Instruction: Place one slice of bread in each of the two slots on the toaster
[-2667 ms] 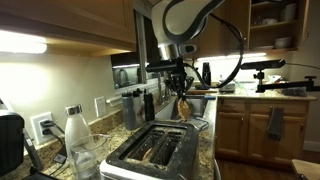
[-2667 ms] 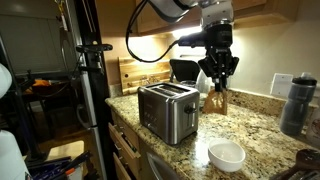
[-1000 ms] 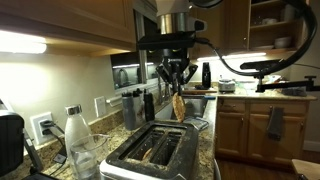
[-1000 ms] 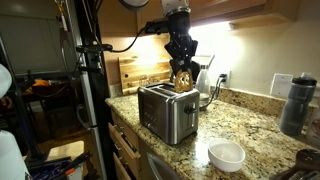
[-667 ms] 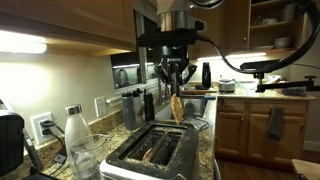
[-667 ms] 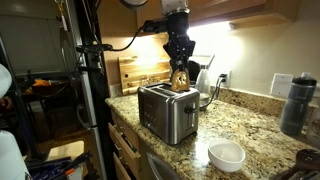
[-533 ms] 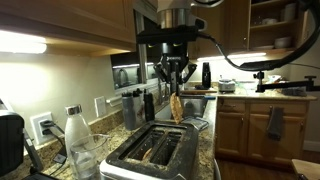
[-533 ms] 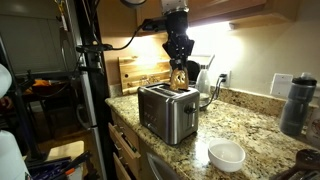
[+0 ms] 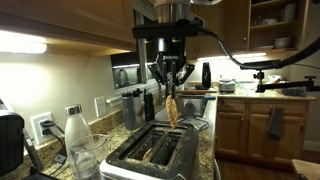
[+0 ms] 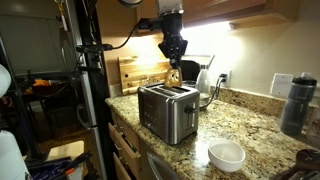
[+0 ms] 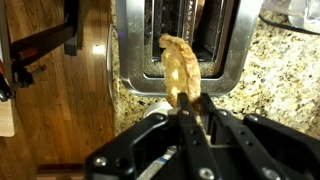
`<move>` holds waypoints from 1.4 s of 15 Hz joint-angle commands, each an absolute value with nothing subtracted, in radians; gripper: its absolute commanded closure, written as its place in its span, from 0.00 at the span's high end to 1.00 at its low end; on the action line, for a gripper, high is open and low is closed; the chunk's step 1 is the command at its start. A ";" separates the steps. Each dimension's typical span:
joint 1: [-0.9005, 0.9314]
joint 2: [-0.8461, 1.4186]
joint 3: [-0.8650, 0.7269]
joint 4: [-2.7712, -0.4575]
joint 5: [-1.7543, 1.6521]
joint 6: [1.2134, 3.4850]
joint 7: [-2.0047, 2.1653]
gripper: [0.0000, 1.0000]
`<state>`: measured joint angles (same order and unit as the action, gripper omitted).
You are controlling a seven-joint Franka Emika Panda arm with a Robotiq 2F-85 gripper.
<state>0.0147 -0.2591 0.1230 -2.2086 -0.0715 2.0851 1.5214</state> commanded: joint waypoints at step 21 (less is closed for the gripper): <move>0.037 -0.274 0.201 -2.347 -0.048 2.295 1.591 0.51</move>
